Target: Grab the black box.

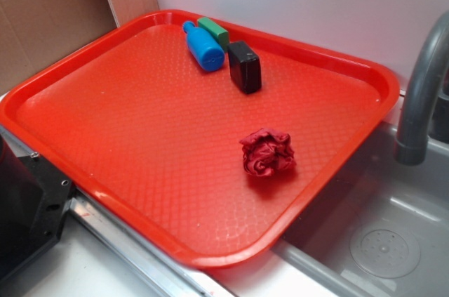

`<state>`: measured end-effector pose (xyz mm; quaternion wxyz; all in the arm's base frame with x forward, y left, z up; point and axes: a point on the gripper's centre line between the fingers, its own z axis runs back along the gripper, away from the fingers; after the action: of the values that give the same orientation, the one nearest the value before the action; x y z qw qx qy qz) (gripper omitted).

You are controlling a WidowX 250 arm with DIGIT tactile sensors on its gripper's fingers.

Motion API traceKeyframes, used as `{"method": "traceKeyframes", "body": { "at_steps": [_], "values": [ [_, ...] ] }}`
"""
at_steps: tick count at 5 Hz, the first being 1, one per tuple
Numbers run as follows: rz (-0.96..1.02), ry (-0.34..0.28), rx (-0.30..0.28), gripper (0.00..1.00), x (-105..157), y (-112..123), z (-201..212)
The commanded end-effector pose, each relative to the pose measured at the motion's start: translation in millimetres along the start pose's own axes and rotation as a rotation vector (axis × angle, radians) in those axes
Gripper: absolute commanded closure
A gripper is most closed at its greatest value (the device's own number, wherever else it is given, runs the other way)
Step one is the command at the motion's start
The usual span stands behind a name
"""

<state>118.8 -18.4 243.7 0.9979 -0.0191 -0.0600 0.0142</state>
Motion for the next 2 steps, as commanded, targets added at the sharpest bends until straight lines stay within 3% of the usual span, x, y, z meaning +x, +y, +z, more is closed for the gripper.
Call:
{"method": "traceKeyframes", "body": {
  "at_steps": [1,2],
  "values": [
    [0.0,0.0,0.0,0.0,0,0,0],
    [0.161,-0.087,0.031,0.0,46,3,-35]
  ]
}}
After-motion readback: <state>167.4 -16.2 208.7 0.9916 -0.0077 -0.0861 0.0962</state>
